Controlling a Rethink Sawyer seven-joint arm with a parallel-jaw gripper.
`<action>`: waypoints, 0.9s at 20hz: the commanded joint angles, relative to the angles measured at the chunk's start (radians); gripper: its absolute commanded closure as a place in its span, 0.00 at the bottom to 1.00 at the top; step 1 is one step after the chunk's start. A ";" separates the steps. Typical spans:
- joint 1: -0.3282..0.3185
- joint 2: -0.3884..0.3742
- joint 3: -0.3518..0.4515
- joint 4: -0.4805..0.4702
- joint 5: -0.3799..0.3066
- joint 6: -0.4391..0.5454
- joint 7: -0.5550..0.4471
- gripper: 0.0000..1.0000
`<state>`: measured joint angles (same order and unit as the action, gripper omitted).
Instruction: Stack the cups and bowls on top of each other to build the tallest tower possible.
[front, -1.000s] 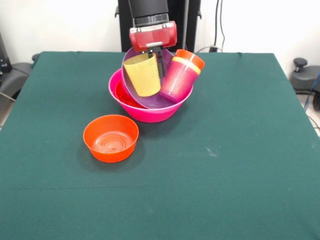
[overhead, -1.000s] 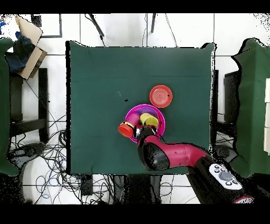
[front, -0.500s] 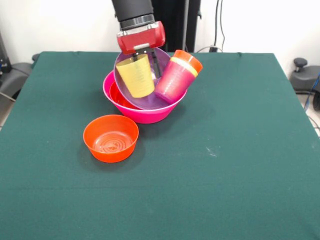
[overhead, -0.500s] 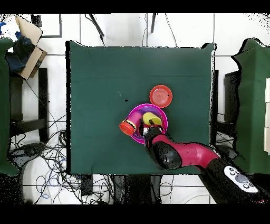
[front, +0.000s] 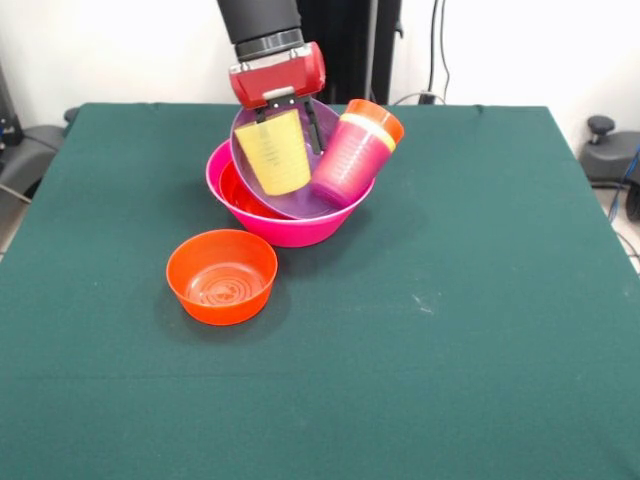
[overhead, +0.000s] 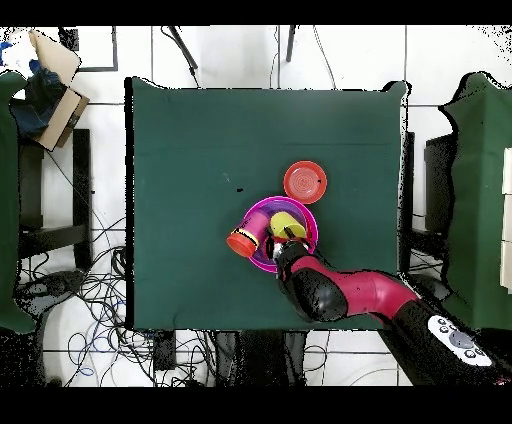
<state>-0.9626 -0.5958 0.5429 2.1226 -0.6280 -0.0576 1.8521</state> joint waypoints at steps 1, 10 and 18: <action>0.047 0.040 0.024 -0.058 -0.079 0.124 -0.033 0.00; -0.053 -0.229 0.182 0.080 0.069 0.295 -0.074 0.00; -0.227 -0.548 0.414 0.202 0.297 0.504 -0.180 0.00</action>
<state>-1.1446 -0.9208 0.7820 2.2253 -0.4427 0.2314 1.8521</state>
